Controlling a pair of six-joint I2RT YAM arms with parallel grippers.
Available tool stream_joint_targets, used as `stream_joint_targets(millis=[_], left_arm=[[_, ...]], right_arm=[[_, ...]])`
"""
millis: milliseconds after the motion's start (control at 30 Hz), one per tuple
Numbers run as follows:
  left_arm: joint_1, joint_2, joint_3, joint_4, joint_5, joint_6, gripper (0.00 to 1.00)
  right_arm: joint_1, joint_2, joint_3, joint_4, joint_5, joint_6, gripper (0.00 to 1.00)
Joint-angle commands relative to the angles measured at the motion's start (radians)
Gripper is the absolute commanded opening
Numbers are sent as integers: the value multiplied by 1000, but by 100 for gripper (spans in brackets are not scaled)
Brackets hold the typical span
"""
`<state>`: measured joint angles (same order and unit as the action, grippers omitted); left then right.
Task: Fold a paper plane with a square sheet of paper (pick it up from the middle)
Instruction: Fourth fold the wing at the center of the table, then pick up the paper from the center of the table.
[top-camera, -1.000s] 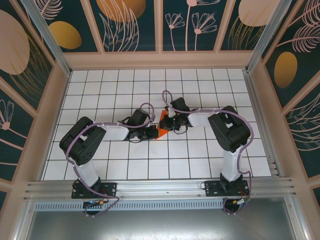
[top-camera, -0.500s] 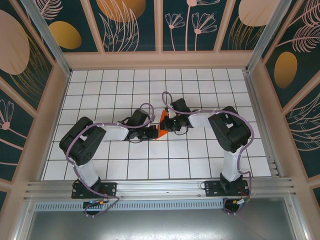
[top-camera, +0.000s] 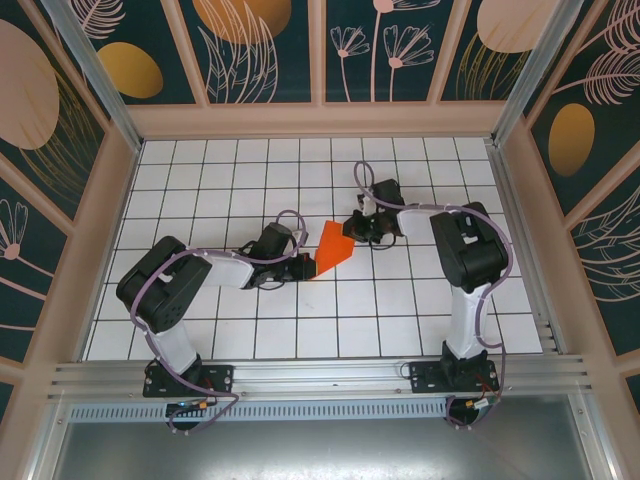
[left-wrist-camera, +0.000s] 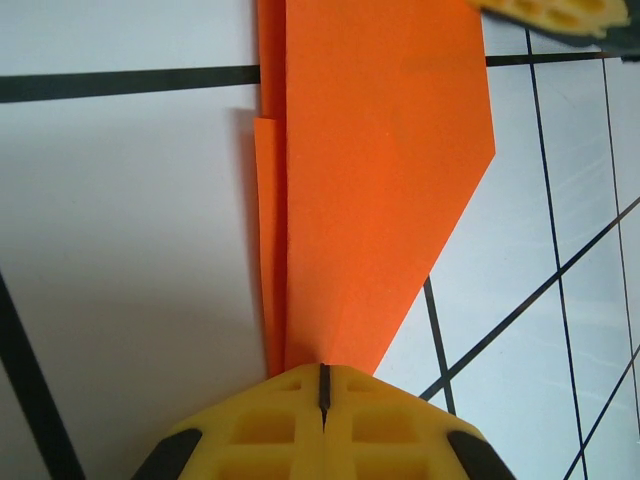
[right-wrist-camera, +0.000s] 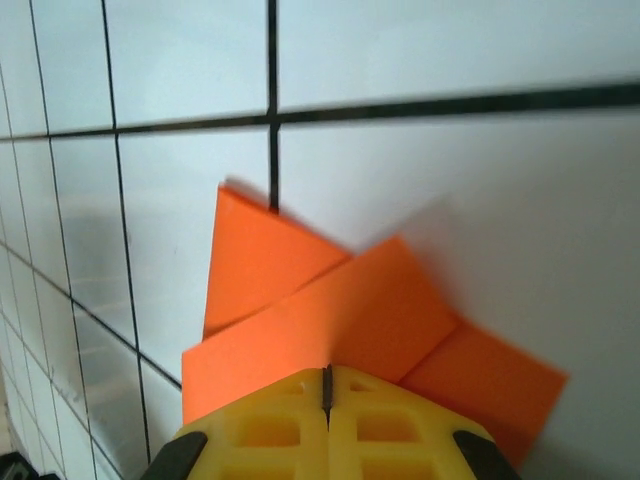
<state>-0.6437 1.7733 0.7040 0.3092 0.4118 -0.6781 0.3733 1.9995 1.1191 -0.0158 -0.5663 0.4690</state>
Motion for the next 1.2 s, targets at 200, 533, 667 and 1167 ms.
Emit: stream_joint_targets(millis=[200, 533, 667, 1167], left_arm=[[-6, 10, -26, -184, -16, 18, 0], [-4, -127, 164, -154, -60, 12, 42], [11, -178, 189, -191, -166, 34, 67], [163, -251, 136, -218, -197, 22, 99]], right_arm=[[-56, -11, 105, -67, 130, 14, 1], [-46, -264, -120, 44, 131, 207, 38], [-27, -343, -208, 91, 125, 277, 50], [142, -206, -220, 255, 148, 449, 54]])
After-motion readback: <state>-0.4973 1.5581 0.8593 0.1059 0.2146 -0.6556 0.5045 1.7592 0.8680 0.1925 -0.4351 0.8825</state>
